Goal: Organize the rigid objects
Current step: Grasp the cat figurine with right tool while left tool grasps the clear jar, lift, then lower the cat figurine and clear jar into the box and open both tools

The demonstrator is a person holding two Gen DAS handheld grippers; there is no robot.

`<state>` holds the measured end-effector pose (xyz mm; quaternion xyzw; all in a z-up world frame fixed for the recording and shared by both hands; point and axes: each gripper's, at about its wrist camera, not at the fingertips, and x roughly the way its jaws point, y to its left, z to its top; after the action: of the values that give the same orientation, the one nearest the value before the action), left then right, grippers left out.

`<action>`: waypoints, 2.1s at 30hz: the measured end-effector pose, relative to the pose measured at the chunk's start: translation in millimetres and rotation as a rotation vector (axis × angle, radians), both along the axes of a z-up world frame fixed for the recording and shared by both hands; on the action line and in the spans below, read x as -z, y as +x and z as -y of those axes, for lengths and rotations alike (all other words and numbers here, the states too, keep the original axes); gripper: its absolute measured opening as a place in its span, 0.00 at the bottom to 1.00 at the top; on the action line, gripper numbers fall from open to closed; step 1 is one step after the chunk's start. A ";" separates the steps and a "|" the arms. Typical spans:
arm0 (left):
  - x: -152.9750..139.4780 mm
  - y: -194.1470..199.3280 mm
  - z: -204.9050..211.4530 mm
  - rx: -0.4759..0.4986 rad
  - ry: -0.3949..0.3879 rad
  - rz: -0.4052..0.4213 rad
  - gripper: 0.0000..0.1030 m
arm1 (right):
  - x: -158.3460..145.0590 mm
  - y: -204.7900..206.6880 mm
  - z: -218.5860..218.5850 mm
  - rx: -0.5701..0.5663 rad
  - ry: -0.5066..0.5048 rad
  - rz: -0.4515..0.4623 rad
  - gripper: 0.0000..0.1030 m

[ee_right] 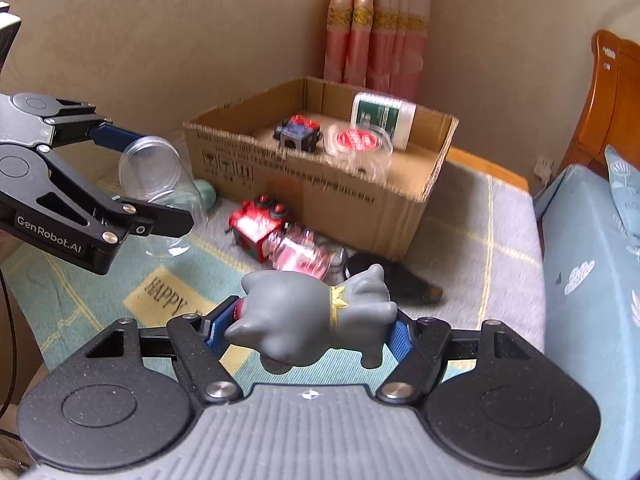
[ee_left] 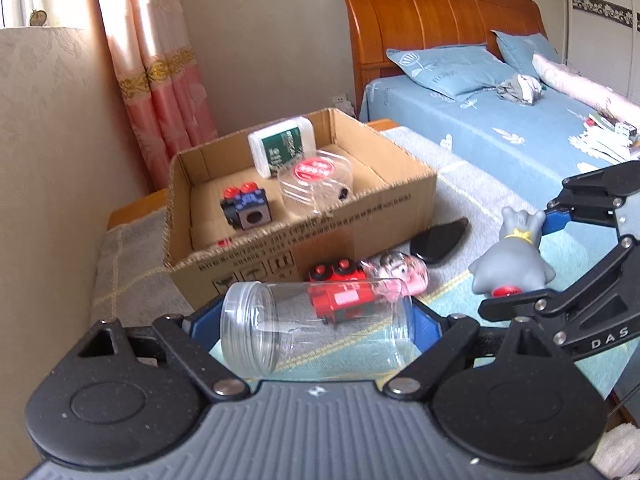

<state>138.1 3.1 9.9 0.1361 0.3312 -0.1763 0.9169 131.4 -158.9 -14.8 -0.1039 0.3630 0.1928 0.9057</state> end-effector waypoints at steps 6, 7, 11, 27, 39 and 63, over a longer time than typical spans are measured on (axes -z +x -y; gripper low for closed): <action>-24.3 16.0 -4.6 -0.037 -0.005 0.056 0.87 | -30.6 22.3 2.0 -0.021 0.018 0.067 0.75; -28.0 19.7 -5.0 -0.038 -0.007 0.065 0.87 | -34.7 27.6 1.3 -0.022 0.021 0.076 0.75; -40.1 37.4 -5.1 -0.049 -0.001 0.096 0.87 | -50.2 54.0 -5.5 -0.017 0.020 0.110 0.75; -55.2 105.2 -10.7 -0.084 0.029 0.103 0.87 | -42.8 127.1 -17.7 0.070 0.041 0.087 0.96; -42.0 168.6 -7.8 -0.109 0.021 0.004 0.87 | -45.5 90.4 -9.0 0.065 0.053 0.075 1.00; -48.0 173.6 0.3 -0.167 0.010 0.016 0.96 | -36.9 55.7 12.4 0.161 0.102 0.037 1.00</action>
<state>311.7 2.8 57.8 0.1138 0.3349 -0.0964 0.9304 187.1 -171.3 22.1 -0.0319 0.3432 0.1354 0.9289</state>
